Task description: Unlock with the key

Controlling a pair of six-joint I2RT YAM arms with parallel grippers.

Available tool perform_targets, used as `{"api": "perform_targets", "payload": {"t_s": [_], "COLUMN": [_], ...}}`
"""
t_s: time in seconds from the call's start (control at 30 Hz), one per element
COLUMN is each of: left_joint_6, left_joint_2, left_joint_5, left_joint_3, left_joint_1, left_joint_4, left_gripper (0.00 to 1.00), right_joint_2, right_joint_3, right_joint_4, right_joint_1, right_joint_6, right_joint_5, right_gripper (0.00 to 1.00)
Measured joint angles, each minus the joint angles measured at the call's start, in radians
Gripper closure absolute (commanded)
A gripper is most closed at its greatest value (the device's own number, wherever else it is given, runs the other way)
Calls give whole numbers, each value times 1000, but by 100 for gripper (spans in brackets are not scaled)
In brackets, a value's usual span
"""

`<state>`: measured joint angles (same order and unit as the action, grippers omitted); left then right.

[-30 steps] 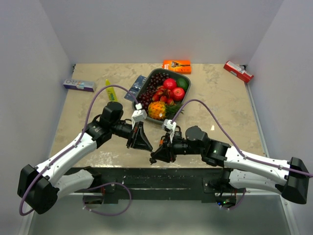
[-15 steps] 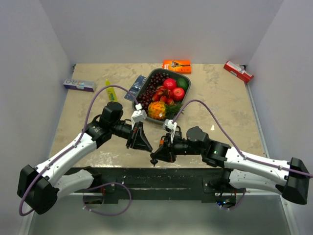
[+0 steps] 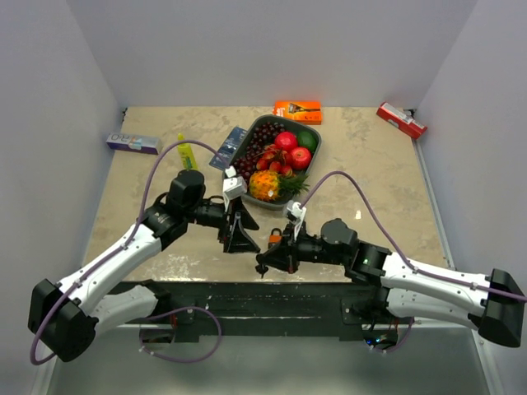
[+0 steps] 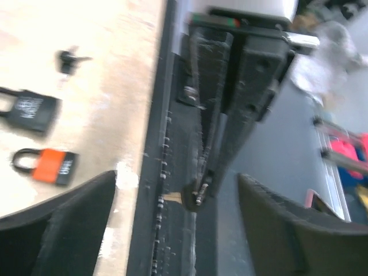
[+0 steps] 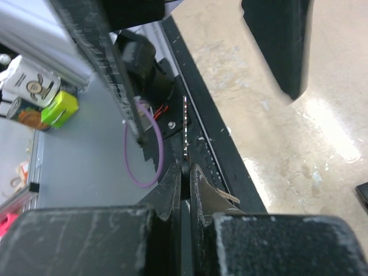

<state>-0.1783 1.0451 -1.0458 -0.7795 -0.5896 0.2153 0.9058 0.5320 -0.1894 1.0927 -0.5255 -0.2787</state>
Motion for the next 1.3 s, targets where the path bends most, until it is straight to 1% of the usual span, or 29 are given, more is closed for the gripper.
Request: {"api": "perform_targets", "payload": {"t_s": [0.07,0.13,0.2,0.27,0.3,0.33,0.37,0.4,0.5,0.57,0.67,0.7,0.83,0.9,1.0,1.1,1.3], "left_joint_6": [-11,-37,-67,-98,-123,-137,-156,-179,-231,-251,-286,-301,-360,-386,-409,-418,-422], "left_joint_2": [-12,-37,-65,-81,-84,-79,-69,-53,13,51,108,127,225,312,450,562,708], "left_joint_5": [75,192,306,389,436,465,497,525,599,651,752,783,898,951,998,1032,1083], "left_joint_3": [0,4,23,50,68,79,89,95,99,96,64,50,-18,-76,-174,-250,-375], "left_joint_1": [0,0,0,0,0,0,0,0,-9,-37,-114,-161,-283,-353,-414,-428,-426], "left_joint_4": [-23,-55,-104,-147,-170,-179,-187,-190,-188,-176,-120,-111,-90,-70,-37,-16,21], "left_gripper": [1,1,1,2,4,7,13,15,15,16,19,20,20,19,19,18,14], "right_joint_2": [-10,-23,-37,-52,-65,-73,-82,-91,-113,-127,-153,-168,-214,-225,-244,-292,-406], "right_joint_3": [-11,-23,-35,-47,-57,-63,-67,-67,-66,-61,-38,-27,13,31,42,42,48], "right_joint_4": [-6,-8,-9,-7,-5,-4,3,13,40,73,133,144,159,159,162,192,254], "right_joint_1": [-3,-15,-56,-128,-187,-226,-280,-322,-422,-461,-511,-529,-570,-578,-580,-581,-581], "right_joint_6": [-11,-20,-27,-36,-40,-41,-41,-41,-33,-23,13,26,61,71,79,82,82], "right_joint_5": [23,48,60,63,61,65,68,77,116,157,230,261,338,363,384,399,400], "right_gripper": [100,100,100,100,100,100,100,100,100,100,100,100,100,100,100,100,100]}}
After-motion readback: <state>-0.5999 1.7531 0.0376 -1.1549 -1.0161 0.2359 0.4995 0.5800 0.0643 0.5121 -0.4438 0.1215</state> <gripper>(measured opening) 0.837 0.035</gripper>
